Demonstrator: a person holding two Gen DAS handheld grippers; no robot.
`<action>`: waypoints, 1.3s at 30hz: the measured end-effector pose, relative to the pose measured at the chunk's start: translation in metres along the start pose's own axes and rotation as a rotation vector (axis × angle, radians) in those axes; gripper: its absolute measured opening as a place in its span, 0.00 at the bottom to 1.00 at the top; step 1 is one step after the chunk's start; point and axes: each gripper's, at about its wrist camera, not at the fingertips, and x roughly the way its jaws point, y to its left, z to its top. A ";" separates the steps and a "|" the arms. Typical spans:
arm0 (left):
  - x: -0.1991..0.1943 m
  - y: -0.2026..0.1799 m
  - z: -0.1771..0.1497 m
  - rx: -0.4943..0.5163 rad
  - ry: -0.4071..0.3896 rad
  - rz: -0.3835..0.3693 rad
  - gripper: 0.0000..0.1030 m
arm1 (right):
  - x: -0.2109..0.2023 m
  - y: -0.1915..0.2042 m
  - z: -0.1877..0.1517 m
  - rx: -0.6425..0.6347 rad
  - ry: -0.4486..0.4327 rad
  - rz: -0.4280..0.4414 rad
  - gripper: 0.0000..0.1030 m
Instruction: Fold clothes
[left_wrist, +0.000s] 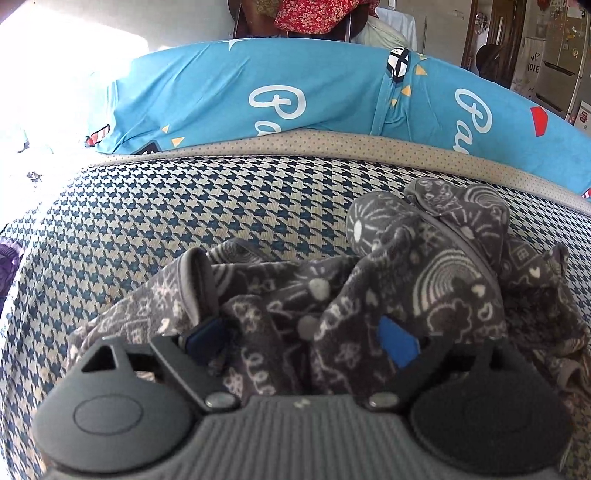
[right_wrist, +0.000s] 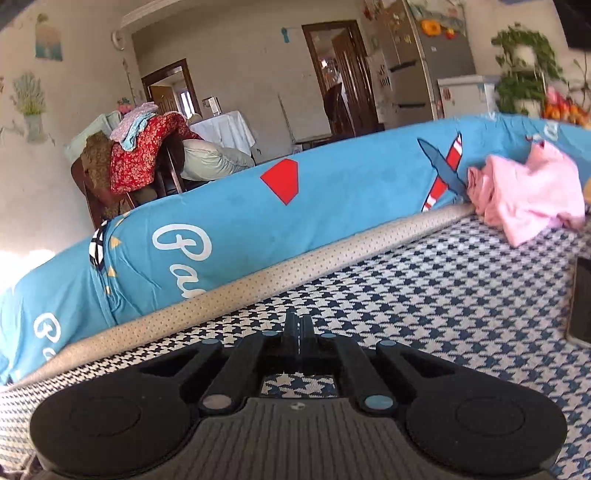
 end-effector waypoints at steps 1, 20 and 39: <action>0.000 0.000 0.000 -0.001 0.000 0.002 0.89 | 0.001 -0.007 0.001 0.025 0.015 0.024 0.00; 0.001 0.001 0.002 -0.009 -0.011 0.025 0.89 | 0.021 0.063 -0.049 -0.233 0.275 0.401 0.37; 0.003 -0.003 0.002 -0.008 0.000 0.029 0.90 | 0.036 0.097 -0.083 -0.401 0.263 0.340 0.05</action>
